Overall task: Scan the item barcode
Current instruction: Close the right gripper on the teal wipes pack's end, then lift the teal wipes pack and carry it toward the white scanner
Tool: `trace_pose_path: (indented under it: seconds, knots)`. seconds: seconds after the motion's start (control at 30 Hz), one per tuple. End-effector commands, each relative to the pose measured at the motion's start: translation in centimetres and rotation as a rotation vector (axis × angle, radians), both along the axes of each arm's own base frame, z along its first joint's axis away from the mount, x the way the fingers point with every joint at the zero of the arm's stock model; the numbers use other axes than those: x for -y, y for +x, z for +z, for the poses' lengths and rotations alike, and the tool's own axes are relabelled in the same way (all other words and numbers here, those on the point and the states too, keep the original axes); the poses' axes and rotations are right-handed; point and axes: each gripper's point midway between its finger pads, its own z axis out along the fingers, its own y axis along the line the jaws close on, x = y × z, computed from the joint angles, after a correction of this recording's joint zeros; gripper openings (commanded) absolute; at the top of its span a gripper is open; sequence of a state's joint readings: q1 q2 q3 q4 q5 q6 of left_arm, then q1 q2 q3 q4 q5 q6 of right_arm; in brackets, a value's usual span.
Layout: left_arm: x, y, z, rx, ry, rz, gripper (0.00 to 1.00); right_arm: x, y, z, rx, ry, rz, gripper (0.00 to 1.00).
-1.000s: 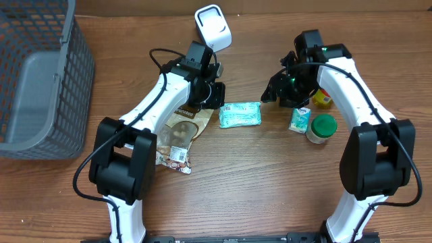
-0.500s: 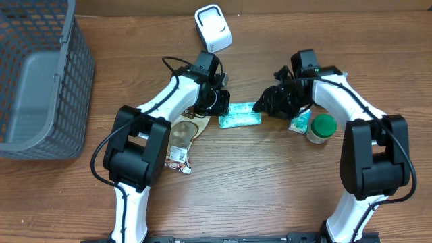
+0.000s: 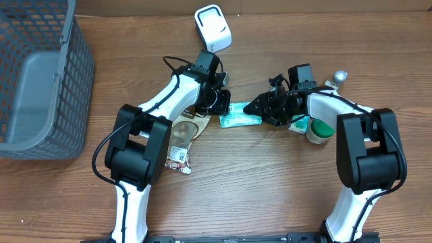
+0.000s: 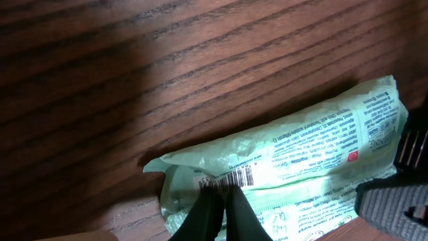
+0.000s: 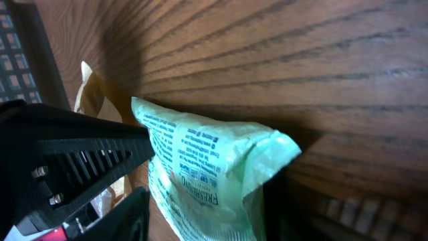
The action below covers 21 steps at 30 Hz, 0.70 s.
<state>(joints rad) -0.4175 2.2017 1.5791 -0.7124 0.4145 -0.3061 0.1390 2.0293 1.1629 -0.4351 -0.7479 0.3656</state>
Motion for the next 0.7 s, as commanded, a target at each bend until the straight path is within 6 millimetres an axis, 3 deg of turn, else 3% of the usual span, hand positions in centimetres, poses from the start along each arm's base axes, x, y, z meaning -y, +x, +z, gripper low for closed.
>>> trace_pose_path:
  seconds: [0.0,0.23,0.33,0.4,0.5,0.53,0.67]
  knots:
    - [-1.7,-1.4,-4.2,-0.050,0.125,-0.027,0.04,-0.4,-0.7,-0.5,-0.043,0.031,-0.005,0.42]
    - [-1.6,-1.2,-4.2,-0.042,0.122,-0.030,0.04,-0.8,-1.0,-0.1,-0.054,0.065,0.005,0.37]
    - [-1.5,-0.3,-3.5,-0.016,0.111,-0.024,0.04,-0.7,-0.9,-0.1,-0.051,0.065,0.004,0.24]
    - [-1.4,1.2,-1.9,0.028,0.094,-0.018,0.04,-0.7,-0.9,0.0,-0.048,0.066,0.007,0.20]
    - [-2.0,4.8,3.1,0.134,0.055,0.025,0.04,-1.2,-1.0,0.6,-0.025,0.103,0.039,0.15]
    - [-2.8,7.1,7.0,0.210,0.027,0.059,0.04,-1.5,-0.9,1.2,0.007,0.126,0.067,0.09]
    - [-5.6,10.5,16.6,0.374,-0.023,0.137,0.05,-1.7,-0.1,3.1,0.075,0.137,0.089,0.04]
